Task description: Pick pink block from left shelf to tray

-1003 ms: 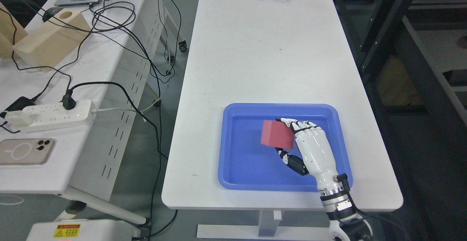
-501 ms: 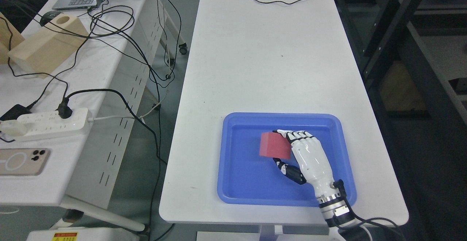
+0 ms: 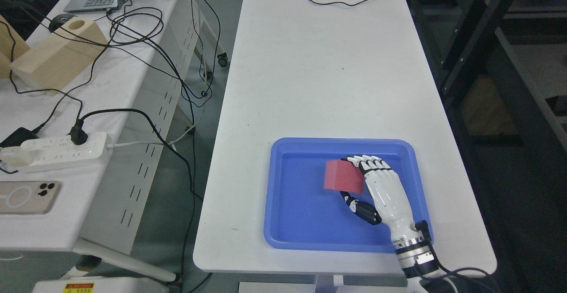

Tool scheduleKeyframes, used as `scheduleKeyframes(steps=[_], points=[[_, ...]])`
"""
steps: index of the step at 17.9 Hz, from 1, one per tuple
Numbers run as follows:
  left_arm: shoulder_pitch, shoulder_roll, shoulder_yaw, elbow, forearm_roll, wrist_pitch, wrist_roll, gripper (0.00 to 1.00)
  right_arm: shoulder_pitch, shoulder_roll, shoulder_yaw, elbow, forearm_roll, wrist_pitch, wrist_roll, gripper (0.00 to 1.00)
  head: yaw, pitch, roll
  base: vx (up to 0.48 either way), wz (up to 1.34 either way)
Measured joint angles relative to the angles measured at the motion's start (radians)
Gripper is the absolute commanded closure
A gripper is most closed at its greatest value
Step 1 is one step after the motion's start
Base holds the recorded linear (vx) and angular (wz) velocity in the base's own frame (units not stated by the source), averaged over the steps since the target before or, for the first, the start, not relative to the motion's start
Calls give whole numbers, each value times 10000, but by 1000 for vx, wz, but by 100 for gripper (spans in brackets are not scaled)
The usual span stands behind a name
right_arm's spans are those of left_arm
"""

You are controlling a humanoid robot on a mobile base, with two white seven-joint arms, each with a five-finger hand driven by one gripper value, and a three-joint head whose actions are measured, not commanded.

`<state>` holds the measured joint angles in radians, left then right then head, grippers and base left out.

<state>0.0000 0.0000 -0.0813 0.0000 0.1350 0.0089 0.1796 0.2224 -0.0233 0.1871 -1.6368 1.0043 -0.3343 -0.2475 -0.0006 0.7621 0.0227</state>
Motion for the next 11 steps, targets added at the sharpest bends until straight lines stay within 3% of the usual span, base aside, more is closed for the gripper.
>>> scheduleKeyframes(steps=[4, 6, 11], points=[[0, 0, 0, 0, 0, 0, 0, 0, 23, -214, -94, 0, -685, -68, 47, 13, 0, 0, 0, 0, 0], [0, 0, 0, 0, 0, 0, 0, 0, 33, -296, -129, 0, -996, -76, 49, 1, 0, 0, 0, 0, 0], [0, 0, 0, 0, 0, 0, 0, 0, 27, -417, -198, 0, -2226, -171, 58, 1, 0, 0, 0, 0, 0]])
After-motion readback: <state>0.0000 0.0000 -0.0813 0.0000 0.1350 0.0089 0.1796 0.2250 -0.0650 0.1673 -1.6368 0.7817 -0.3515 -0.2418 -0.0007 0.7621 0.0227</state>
